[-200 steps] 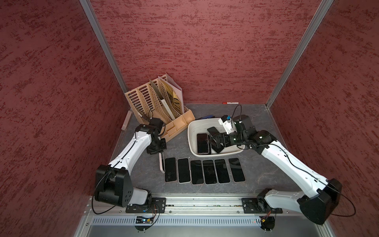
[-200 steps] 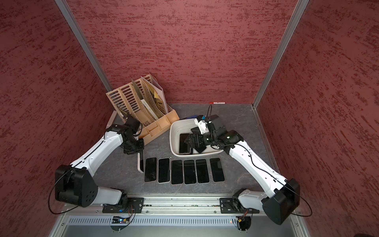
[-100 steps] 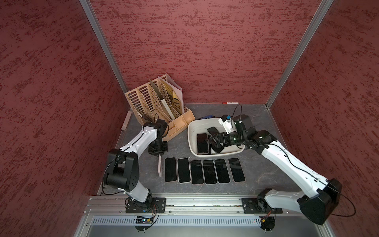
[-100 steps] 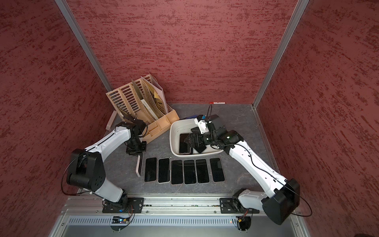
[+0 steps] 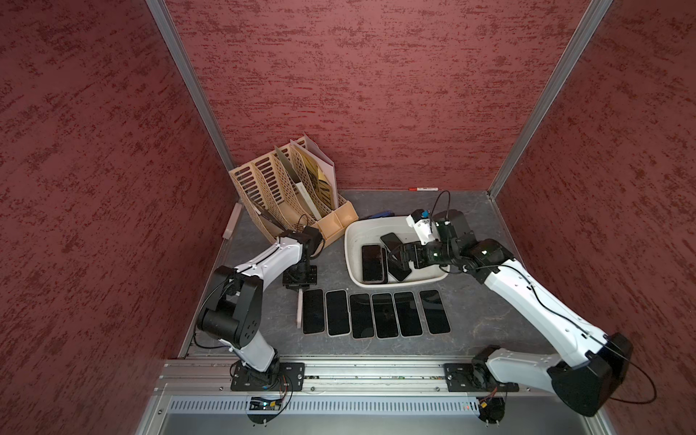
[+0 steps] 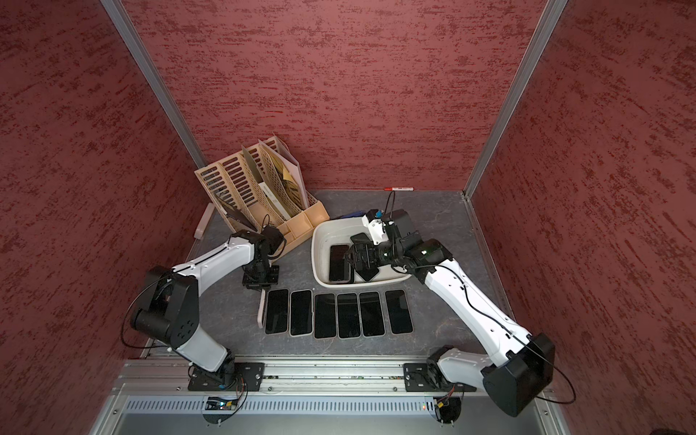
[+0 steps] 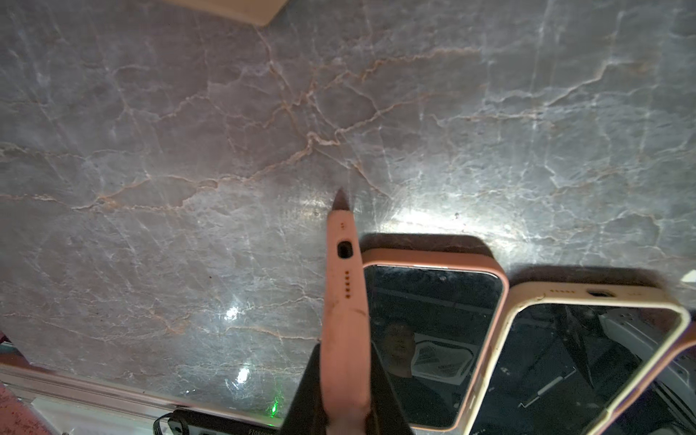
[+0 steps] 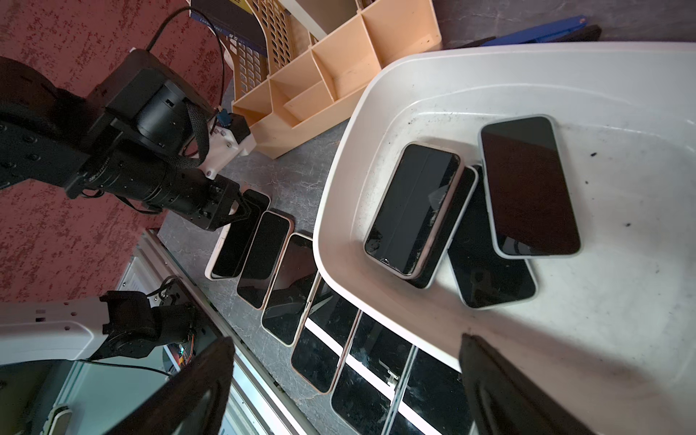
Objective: Take the phone out of the storage box
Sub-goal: Move the phone to the storage box, then place the phone at the center of the board.
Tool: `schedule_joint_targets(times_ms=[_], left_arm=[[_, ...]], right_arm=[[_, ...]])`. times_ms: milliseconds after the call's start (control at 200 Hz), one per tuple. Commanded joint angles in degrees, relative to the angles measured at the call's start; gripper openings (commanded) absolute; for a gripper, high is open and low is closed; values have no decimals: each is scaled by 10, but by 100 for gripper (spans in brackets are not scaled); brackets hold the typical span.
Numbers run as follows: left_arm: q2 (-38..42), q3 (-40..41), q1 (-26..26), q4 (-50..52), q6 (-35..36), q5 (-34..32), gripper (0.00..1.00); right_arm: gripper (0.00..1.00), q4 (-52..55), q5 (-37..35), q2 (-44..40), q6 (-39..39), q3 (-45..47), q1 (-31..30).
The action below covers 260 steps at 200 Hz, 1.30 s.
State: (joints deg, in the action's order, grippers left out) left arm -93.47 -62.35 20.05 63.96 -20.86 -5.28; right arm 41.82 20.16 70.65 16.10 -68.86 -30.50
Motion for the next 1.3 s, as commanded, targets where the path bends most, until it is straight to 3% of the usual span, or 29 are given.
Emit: schedule_joint_targets(times_ms=[0, 301, 586, 832, 1127, 1297], left_arm=[[-26, 38, 28, -94, -19, 122, 0], [14, 48, 50, -214, -72, 232, 0], [15, 47, 63, -274, -78, 299, 0], [23, 59, 41, -214, -53, 266, 0], [51, 49, -25, -99, -32, 171, 1], [66, 50, -58, -62, -20, 150, 4]], right_arm=[[98, 5, -8, -10, -6, -4, 4], [98, 8, -5, -10, -8, -5, 4], [98, 19, -12, -12, -17, -1, 5], [98, 10, -11, -11, -14, 7, 4], [98, -6, -4, 2, -8, 9, 5], [98, -17, -1, 8, -4, 12, 5]])
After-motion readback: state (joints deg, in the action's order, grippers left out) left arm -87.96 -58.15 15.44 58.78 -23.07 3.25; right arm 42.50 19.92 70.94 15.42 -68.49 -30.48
